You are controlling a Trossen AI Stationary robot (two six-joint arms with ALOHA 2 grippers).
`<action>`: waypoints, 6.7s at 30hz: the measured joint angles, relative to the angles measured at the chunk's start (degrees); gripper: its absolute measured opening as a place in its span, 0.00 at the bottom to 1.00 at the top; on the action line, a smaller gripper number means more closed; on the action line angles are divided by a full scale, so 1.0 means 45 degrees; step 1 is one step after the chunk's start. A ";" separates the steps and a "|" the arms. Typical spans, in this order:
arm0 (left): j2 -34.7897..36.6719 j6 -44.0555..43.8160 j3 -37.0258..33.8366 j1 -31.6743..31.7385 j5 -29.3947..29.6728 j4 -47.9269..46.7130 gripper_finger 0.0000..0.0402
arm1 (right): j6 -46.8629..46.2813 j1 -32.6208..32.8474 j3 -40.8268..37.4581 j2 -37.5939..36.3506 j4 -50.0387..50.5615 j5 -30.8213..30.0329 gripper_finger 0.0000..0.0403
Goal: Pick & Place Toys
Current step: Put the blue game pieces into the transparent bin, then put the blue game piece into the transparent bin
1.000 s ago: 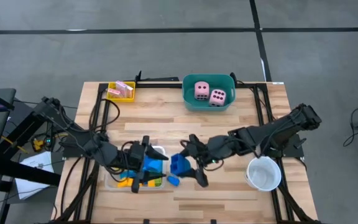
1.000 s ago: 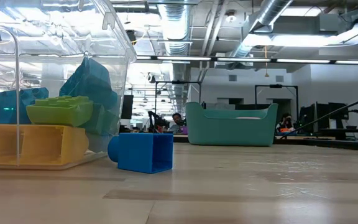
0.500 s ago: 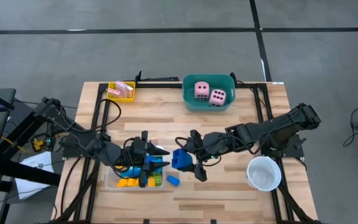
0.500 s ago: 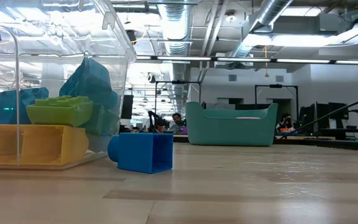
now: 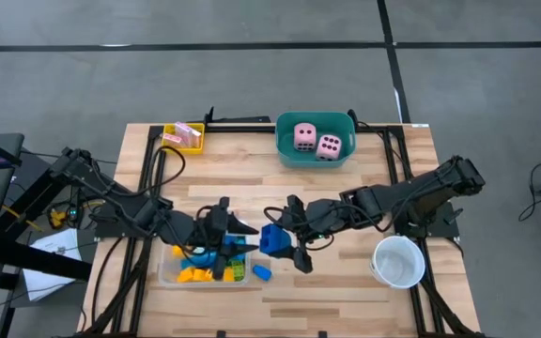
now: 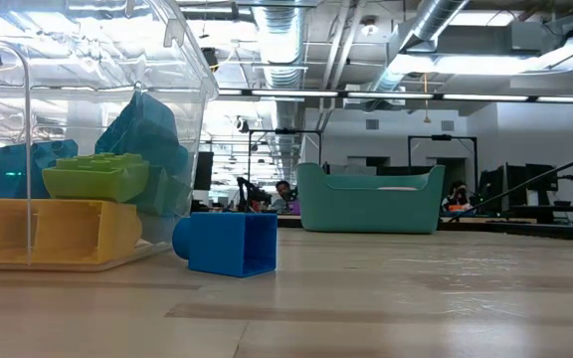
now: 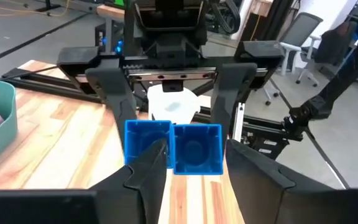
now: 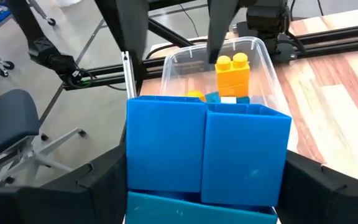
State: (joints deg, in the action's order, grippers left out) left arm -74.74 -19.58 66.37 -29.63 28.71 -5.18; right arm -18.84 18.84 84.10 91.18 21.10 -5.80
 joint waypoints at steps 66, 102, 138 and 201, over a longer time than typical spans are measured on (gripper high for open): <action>0.1758 -0.3155 -0.0005 0.0021 -0.2468 -0.6944 0.01 | 0.0155 -0.0289 0.0026 -0.1794 -0.1343 -0.2152 0.96; 0.2030 -0.6928 -0.0005 -0.1642 -0.1974 -1.0988 0.57 | -0.1397 -0.0093 0.0004 -0.2103 0.3865 -0.3139 0.96; 0.5581 -0.0008 0.0000 -0.1496 0.3895 -0.5004 0.56 | -0.5974 0.3654 -0.5377 -0.2074 -0.2584 -0.3060 0.96; 0.8102 0.5622 0.0000 -0.1496 0.3837 -0.7988 0.64 | -0.6527 0.3635 0.7389 0.8539 0.6262 -0.5815 0.94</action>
State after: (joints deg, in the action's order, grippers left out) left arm -38.28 5.72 66.37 -36.36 45.98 -41.13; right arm -48.21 35.20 117.35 129.60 49.28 -31.97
